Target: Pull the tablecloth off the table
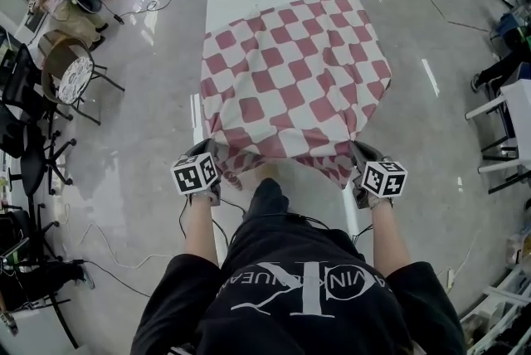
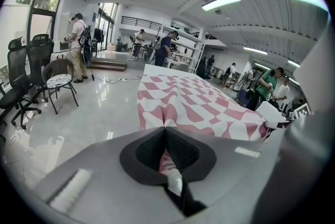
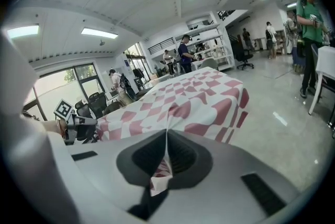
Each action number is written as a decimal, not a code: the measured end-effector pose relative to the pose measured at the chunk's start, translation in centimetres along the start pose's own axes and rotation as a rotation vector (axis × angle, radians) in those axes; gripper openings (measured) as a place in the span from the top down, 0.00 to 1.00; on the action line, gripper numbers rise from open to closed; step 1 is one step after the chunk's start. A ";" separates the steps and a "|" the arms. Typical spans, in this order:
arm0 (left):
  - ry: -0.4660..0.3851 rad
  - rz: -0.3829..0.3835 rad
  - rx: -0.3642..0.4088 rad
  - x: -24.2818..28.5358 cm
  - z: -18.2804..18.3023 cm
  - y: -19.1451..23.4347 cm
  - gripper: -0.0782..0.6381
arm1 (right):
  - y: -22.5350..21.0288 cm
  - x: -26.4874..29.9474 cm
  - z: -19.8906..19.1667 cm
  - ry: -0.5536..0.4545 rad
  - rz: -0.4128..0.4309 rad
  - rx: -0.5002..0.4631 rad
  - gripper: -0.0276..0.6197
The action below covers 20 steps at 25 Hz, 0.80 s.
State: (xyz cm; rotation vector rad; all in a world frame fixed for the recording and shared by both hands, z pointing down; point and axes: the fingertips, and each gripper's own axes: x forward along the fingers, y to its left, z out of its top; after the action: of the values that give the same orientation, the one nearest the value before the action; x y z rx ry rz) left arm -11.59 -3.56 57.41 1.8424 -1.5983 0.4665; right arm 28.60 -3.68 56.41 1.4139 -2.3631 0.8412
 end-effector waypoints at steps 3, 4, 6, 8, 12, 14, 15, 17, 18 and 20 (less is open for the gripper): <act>-0.016 0.004 -0.016 -1.2 0.2 0.0 0.87 | 0.5 -0.8 0.1 -0.003 0.021 -0.014 0.94; -0.021 0.007 -0.018 -1.7 0.2 0.0 0.87 | 0.8 -1.1 0.0 -0.002 0.026 -0.018 0.94; -0.030 0.010 -0.018 -2.6 0.2 0.1 0.87 | 1.4 -1.5 -0.4 0.000 0.030 -0.020 0.94; -0.037 0.006 -0.015 -3.4 0.0 0.4 0.87 | 2.2 -1.7 -1.0 -0.001 0.030 -0.017 0.94; -0.045 -0.002 0.004 -5.0 -3.2 3.6 0.87 | 5.4 -1.6 -5.7 -0.014 0.025 -0.005 0.94; -0.045 -0.009 0.007 -5.8 -4.7 5.1 0.87 | 7.0 -1.7 -7.7 -0.019 0.020 -0.003 0.94; -0.043 -0.011 0.005 -6.2 -5.0 5.5 0.87 | 7.5 -1.9 -8.0 -0.019 0.018 -0.001 0.94; -0.037 -0.016 -0.001 -6.7 -4.8 5.5 0.87 | 8.1 -2.2 -7.8 -0.017 0.013 0.004 0.94; -0.035 -0.019 -0.003 -6.9 -4.6 5.5 0.87 | 8.2 -2.3 -7.5 -0.017 0.010 0.007 0.94; -0.032 -0.023 -0.002 -7.4 -4.0 5.4 0.87 | 8.7 -2.6 -7.0 -0.018 0.008 0.012 0.94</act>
State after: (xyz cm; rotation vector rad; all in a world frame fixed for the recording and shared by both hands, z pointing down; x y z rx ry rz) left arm -17.73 4.36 56.88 1.8733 -1.5964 0.4277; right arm 21.82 5.47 57.68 1.4230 -2.3828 0.8503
